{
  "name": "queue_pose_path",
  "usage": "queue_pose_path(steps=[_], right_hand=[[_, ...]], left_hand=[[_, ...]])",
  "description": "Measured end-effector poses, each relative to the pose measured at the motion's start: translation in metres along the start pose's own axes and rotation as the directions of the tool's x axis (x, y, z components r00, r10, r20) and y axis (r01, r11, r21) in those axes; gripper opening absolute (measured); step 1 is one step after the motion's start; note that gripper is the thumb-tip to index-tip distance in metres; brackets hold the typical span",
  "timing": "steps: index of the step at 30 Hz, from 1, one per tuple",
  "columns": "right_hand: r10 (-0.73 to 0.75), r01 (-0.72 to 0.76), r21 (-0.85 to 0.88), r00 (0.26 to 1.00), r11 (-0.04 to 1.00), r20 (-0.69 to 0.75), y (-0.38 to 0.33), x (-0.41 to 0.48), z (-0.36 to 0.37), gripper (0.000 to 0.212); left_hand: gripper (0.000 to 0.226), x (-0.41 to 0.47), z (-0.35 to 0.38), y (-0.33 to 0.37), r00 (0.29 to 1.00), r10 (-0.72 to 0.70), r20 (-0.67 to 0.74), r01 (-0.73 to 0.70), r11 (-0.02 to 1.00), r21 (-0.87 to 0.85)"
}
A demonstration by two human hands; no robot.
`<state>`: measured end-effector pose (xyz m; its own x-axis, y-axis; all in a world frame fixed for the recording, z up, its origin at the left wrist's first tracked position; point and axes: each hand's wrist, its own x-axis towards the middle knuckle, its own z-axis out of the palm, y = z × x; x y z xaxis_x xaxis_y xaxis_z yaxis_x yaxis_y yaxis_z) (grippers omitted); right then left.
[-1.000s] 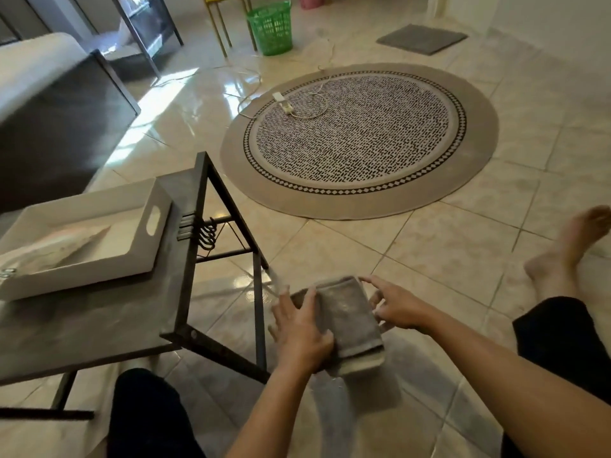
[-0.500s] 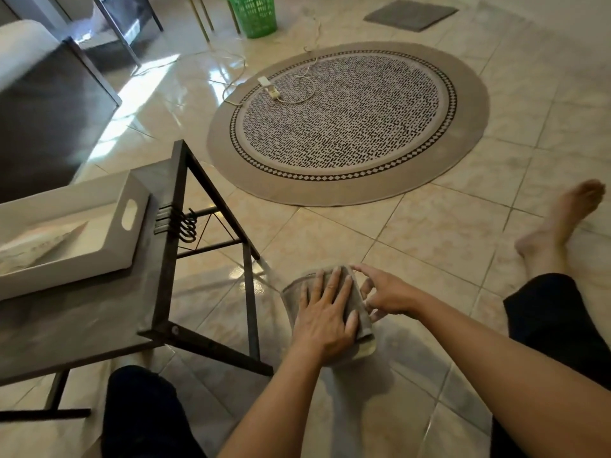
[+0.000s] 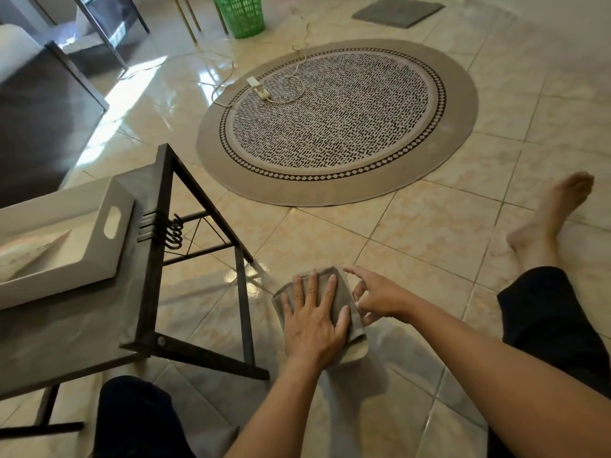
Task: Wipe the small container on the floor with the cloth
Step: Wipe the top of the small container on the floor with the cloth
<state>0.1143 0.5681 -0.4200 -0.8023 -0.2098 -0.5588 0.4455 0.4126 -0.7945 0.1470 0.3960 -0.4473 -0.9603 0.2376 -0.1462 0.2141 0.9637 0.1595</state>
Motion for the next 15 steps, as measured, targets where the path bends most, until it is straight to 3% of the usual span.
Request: queue_pose_path(steps=[12, 15], right_hand=[[0.017, -0.021, 0.088, 0.999, 0.996, 0.041, 0.000, 0.003, -0.002, 0.091], [0.022, -0.023, 0.069, 1.000, 0.997, 0.018, 0.001, 0.002, -0.001, 0.090]], left_hand=[[0.068, 0.008, 0.002, 0.009, 0.996, 0.072, 0.053, -0.074, 0.997, 0.026], [0.067, 0.017, -0.001, 0.003, 0.999, 0.014, 0.038, -0.014, 1.000, 0.011]])
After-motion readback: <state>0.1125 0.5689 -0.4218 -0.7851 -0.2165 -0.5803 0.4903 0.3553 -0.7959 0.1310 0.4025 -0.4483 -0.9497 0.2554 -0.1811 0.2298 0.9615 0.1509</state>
